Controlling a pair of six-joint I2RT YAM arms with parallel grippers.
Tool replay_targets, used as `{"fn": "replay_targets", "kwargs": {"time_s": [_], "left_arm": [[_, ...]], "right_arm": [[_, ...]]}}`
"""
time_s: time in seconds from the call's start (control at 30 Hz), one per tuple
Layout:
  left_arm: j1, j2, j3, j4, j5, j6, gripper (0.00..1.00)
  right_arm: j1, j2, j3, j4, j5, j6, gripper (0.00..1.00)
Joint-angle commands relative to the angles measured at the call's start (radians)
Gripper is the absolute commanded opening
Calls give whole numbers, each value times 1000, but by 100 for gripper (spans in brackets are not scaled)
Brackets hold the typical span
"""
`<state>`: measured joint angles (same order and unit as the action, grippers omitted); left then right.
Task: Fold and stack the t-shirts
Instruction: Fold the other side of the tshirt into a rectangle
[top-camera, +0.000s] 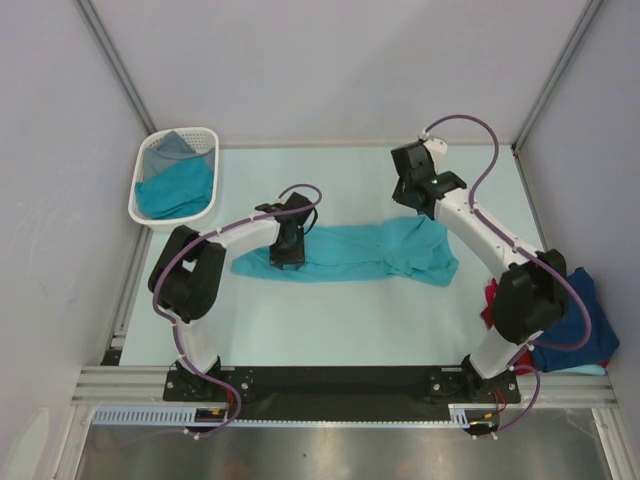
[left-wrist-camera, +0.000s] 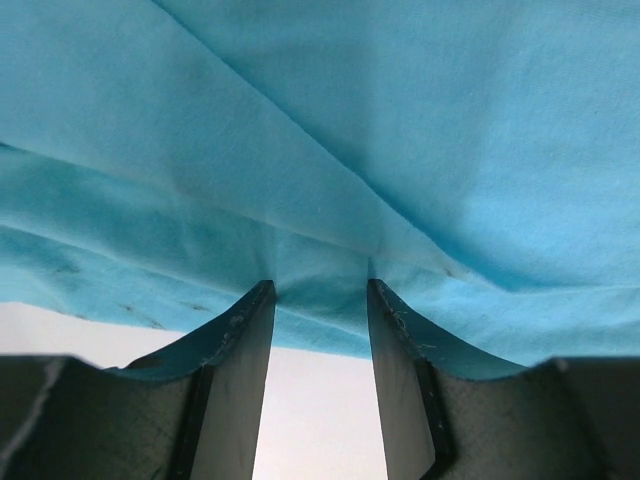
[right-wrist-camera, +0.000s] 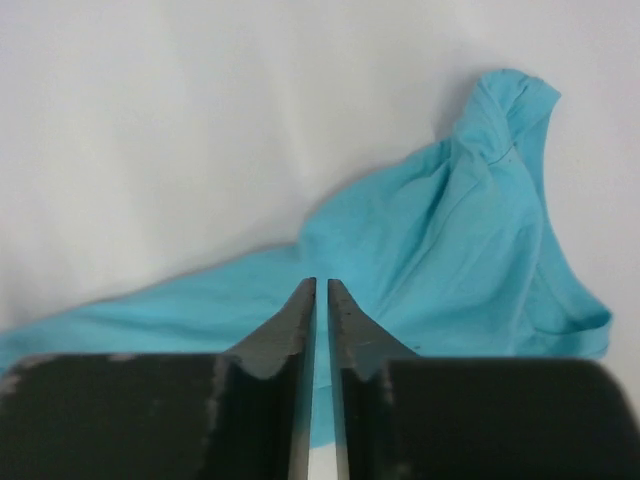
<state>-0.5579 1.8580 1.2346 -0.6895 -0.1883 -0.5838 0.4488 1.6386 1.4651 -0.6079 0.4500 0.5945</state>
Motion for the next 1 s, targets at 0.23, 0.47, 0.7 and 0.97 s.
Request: {"fn": "replay_targets", "kwargs": {"time_s": [0.23,0.47,0.7,0.97], "left_arm": [[-7,-77,-14,2,-54,-2,48],[-7,-3,58,-8,-45,1,48],[3,7,132,-42,-77,12,48],[85,-51,131,-71,-123,9,50]], "right_arm": [[-65,199,-64,0,-68,31,0],[-84,236,-92,0,-66,25,0],[-127,355,-25,-73,-79,41,0],[-130,350,-34,-38,-126,39,0]]}}
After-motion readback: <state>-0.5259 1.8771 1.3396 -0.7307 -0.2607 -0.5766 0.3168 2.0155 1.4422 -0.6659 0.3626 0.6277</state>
